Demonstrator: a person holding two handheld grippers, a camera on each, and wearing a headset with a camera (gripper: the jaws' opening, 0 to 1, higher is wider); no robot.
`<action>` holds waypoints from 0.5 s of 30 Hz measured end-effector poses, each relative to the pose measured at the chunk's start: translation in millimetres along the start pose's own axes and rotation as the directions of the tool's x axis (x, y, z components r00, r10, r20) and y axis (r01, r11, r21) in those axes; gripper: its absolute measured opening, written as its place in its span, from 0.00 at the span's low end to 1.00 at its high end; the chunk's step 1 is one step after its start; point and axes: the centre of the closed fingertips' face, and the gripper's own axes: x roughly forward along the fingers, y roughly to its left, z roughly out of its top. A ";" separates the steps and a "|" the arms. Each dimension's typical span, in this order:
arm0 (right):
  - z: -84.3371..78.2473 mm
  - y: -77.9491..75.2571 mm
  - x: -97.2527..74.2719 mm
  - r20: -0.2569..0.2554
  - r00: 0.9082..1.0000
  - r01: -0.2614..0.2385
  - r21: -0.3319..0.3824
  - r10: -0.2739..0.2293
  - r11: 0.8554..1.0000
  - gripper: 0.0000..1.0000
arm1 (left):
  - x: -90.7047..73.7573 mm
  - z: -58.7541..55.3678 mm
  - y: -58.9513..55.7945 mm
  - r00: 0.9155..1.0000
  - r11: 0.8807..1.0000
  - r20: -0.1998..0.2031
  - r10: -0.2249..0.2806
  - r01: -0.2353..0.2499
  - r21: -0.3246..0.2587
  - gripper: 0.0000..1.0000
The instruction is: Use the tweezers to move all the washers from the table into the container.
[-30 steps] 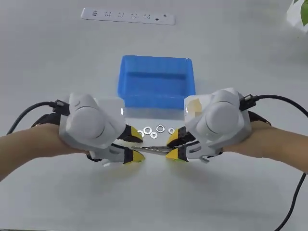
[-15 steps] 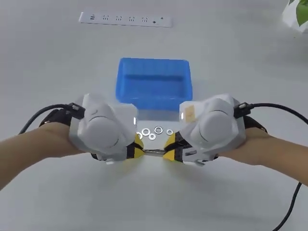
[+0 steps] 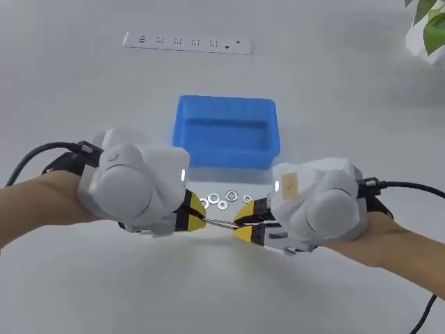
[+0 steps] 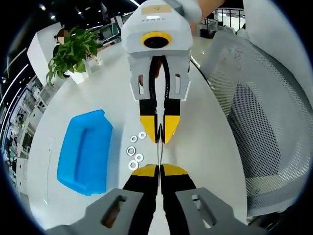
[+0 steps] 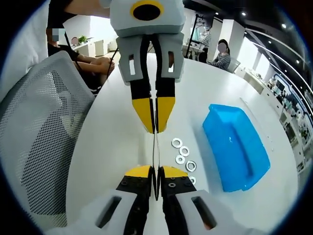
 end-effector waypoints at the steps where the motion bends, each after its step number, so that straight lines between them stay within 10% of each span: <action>1: 0.6 0.0 -1.5 0.009 1.000 0.006 0.001 -0.007 1.000 0.08 | -3.4 5.7 -0.9 1.000 1.000 0.012 -0.004 0.004 -0.008 0.05; 15: -4.6 -0.7 -21.0 0.080 0.996 0.046 0.017 -0.048 0.999 0.08 | 0.4 61.1 0.4 0.988 1.000 0.152 0.015 -0.017 0.013 0.05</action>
